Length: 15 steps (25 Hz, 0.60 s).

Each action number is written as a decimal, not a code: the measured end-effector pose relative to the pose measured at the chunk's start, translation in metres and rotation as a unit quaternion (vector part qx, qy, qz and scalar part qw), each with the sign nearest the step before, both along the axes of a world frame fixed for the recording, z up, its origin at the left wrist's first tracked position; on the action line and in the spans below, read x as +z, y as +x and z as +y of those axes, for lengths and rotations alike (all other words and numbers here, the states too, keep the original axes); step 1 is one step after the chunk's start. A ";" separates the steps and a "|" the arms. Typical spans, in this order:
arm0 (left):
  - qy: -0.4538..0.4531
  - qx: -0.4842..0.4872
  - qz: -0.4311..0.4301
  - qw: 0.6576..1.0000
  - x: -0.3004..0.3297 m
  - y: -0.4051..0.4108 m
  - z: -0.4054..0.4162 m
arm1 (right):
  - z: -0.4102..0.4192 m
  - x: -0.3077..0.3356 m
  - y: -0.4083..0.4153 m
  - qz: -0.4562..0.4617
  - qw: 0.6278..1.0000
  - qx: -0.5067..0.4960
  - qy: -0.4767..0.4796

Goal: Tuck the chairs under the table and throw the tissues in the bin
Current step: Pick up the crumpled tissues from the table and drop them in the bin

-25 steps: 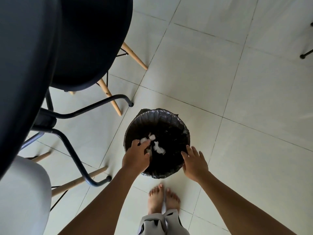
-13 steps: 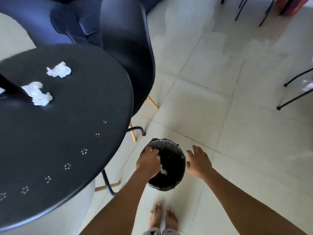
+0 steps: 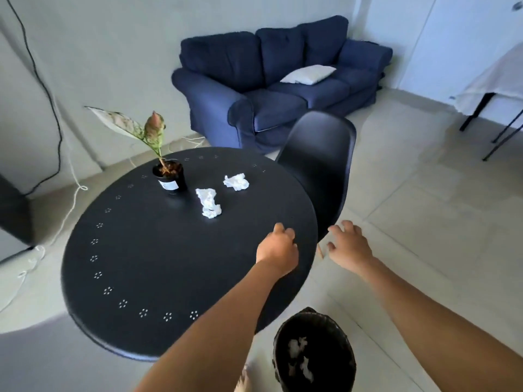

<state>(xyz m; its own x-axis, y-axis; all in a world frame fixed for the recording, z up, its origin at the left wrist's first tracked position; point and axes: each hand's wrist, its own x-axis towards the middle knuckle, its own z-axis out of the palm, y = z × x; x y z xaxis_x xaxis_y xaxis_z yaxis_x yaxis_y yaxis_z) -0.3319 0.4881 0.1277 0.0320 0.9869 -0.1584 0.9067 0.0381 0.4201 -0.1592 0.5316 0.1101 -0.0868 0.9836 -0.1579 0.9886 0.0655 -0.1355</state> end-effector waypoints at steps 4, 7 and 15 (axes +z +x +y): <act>0.015 0.074 0.014 0.997 -0.004 -0.104 0.039 | 0.066 0.004 -0.091 0.024 0.997 0.074 -0.005; 0.018 0.115 0.032 0.993 -0.014 -0.167 0.060 | 0.109 0.002 -0.148 0.032 0.992 0.124 -0.013; -0.028 0.026 0.065 0.997 -0.042 -0.238 0.110 | 0.182 -0.015 -0.241 0.024 0.977 0.196 -0.075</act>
<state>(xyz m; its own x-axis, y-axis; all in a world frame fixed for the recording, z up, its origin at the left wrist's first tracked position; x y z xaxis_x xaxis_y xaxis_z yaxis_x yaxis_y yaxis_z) -0.5697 0.5985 0.0855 -0.0431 0.9760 -0.2136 0.9493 0.1066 0.2957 -0.4000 0.7135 0.0953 -0.4629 0.8395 -0.2846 0.8840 0.4134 -0.2183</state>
